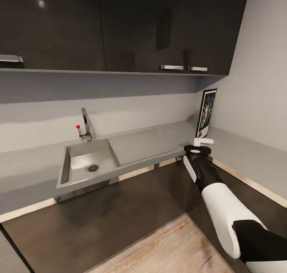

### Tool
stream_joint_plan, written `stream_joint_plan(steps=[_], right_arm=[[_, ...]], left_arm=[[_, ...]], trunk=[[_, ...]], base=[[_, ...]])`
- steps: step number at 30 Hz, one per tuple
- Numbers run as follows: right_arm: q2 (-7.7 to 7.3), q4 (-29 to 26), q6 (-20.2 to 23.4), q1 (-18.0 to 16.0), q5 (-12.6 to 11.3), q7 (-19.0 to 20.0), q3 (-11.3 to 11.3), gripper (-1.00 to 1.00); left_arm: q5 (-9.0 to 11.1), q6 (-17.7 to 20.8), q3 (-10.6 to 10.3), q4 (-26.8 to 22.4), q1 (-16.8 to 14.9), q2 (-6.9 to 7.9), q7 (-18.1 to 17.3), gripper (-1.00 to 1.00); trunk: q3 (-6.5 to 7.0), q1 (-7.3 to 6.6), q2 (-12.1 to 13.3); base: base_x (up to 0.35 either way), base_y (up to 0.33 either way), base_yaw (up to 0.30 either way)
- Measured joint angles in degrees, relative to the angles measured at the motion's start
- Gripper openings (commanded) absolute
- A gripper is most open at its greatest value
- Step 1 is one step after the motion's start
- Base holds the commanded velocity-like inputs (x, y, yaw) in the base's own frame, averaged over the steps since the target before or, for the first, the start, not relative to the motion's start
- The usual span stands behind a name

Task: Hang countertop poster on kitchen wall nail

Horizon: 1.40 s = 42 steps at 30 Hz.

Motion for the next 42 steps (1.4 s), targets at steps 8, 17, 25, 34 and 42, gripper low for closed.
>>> stream_joint_plan(steps=[8,17,25,34,42], right_arm=[[0.0,-0.2,-0.2,0.0,0.0,0.0,-0.1,1.0],[0.0,0.1,-3.2,0.0,0.0,0.1,-0.1,1.0],[0.0,0.3,-3.8,0.0,0.0,0.2,0.0,1.0],[0.01,0.3,-3.8,0.0,0.0,0.2,0.0,1.0],[0.01,0.3,-3.8,0.0,0.0,0.2,0.0,1.0]], left_arm=[[0.0,0.0,0.1,0.0,0.0,0.0,0.0,1.0],[0.0,-0.2,0.1,0.0,0.0,0.0,0.0,1.0],[0.0,-0.2,-0.1,0.0,0.0,0.0,0.0,1.0],[-0.1,-0.1,-0.2,0.0,0.0,0.0,0.0,1.0],[-0.1,-0.1,-0.1,0.0,0.0,0.0,0.0,1.0]], trunk=[[-0.02,0.0,0.0],[-0.02,0.01,0.0],[-0.02,-0.01,0.0],[-0.02,-0.01,0.0],[-0.02,0.01,0.0]], base=[[0.131,-0.093,0.0],[0.084,-0.055,0.0],[0.116,-0.005,0.0],[0.125,-0.054,0.0],[0.077,-0.051,0.0]])
